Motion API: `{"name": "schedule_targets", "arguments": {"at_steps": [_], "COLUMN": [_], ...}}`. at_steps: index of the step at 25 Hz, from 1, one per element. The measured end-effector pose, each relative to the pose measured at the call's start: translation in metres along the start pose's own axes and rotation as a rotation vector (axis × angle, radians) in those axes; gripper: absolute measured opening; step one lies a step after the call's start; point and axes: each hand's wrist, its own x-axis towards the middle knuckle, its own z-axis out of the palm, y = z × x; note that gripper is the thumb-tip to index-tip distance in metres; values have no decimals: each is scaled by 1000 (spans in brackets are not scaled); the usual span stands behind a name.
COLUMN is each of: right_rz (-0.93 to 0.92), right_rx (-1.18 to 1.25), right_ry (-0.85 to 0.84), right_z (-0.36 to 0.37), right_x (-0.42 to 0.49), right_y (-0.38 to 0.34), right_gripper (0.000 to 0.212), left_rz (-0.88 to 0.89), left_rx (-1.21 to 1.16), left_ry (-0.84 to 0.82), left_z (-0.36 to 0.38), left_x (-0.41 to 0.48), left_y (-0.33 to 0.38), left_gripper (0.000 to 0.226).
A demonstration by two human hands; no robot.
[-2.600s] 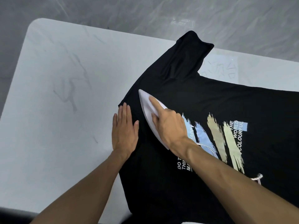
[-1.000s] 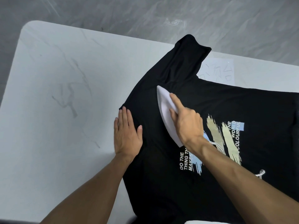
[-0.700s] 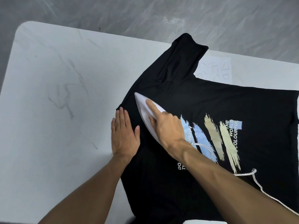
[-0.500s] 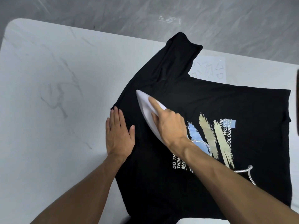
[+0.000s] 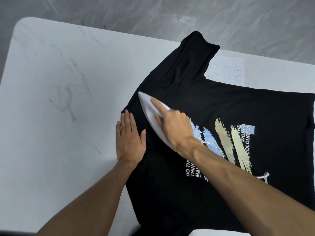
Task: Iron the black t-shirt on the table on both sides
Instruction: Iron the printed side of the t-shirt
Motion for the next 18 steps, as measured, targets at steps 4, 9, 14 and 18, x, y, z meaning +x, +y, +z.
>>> {"name": "schedule_targets", "arguments": {"at_steps": [4, 9, 14, 18], "right_rz": [-30, 39, 128, 105], "right_rx": [-97, -111, -64, 43], "right_ry": [-31, 16, 77, 79], "right_z": [1, -1, -9, -13], "right_x": [4, 6, 14, 11], "right_y": [-5, 2, 23, 23], "right_gripper": [52, 53, 52, 50], "left_rz": [2, 1, -9, -2], "left_rx": [-6, -9, -20, -22], "left_ry": [3, 3, -2, -3], "left_z": [0, -1, -2, -2], "left_x": [1, 1, 1, 1], "left_y": [-1, 1, 0, 0], "left_gripper": [73, 73, 73, 73]}}
